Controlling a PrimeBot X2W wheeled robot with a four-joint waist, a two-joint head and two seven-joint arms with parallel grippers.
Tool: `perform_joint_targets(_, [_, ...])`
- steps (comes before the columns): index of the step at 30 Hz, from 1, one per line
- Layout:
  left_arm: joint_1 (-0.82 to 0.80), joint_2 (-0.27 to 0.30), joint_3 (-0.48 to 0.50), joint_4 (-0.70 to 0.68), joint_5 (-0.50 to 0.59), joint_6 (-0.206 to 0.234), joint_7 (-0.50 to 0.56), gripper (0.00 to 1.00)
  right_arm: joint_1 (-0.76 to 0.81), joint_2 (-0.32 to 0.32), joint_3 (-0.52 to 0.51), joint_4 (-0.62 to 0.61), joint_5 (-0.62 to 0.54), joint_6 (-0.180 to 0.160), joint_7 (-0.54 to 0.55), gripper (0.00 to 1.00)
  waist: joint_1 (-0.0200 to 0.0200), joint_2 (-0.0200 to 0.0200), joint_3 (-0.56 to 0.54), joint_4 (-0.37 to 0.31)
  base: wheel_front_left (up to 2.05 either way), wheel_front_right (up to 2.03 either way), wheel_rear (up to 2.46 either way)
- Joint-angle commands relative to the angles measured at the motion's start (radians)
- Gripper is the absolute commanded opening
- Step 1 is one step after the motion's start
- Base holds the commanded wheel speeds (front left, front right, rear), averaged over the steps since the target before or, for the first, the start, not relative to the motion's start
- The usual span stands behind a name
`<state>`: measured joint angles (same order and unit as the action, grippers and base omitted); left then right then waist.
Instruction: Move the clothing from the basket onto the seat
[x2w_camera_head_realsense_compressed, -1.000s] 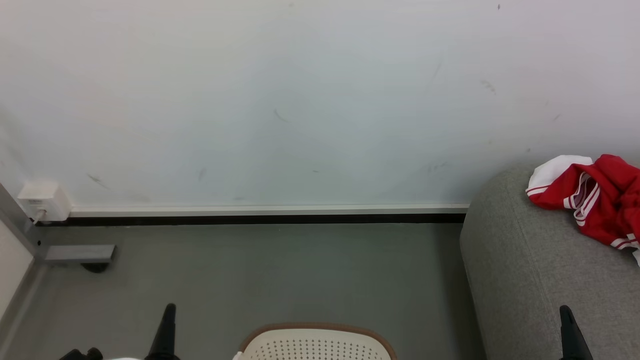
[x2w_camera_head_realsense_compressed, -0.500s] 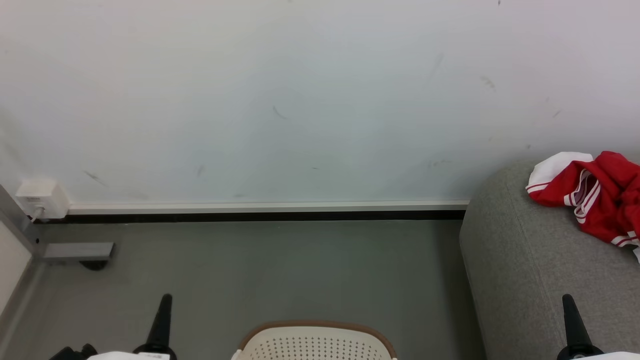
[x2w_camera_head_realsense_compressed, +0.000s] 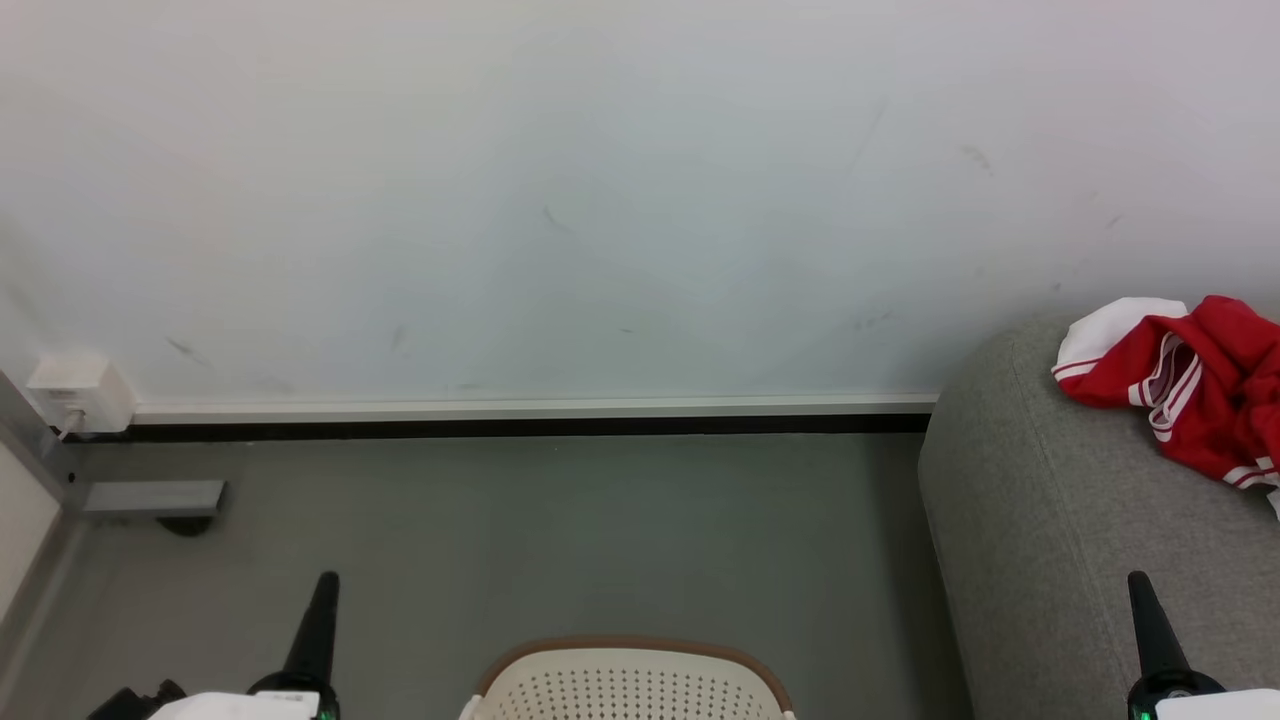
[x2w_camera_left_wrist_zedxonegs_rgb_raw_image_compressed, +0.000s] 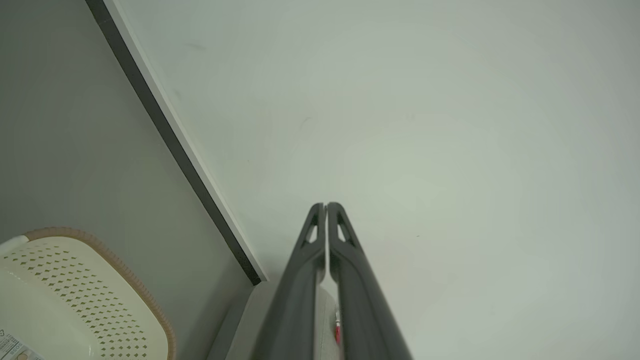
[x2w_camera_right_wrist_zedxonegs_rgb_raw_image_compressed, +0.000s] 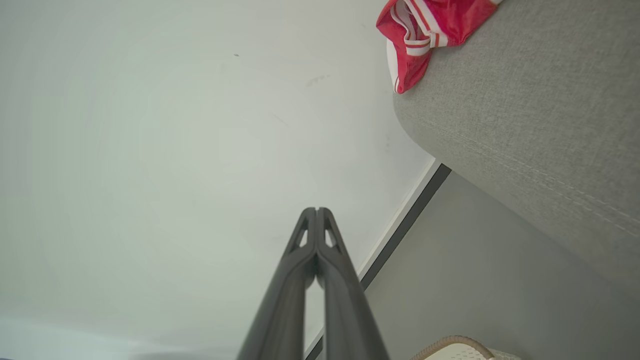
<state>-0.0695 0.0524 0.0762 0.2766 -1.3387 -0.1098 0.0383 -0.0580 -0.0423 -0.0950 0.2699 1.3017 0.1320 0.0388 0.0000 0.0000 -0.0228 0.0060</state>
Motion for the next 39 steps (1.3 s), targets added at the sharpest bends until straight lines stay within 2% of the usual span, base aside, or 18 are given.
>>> perform_joint_targets(1, [-0.017,0.004,0.006,-0.012,-0.020,-0.006,0.006,0.00,-0.015,-0.011,-0.003,-0.009,0.022,-0.002,0.005,0.00,0.0000,0.0000,0.001,0.000,0.00,0.00,0.00])
perform_joint_targets(39, [-0.044,-0.001,0.041,-0.034,-0.279,-0.024,0.078,0.00,-0.058,-0.012,-0.022,-0.029,0.313,-0.002,0.077,0.00,0.0000,0.0000,0.025,-0.006,0.00,0.00,0.00])
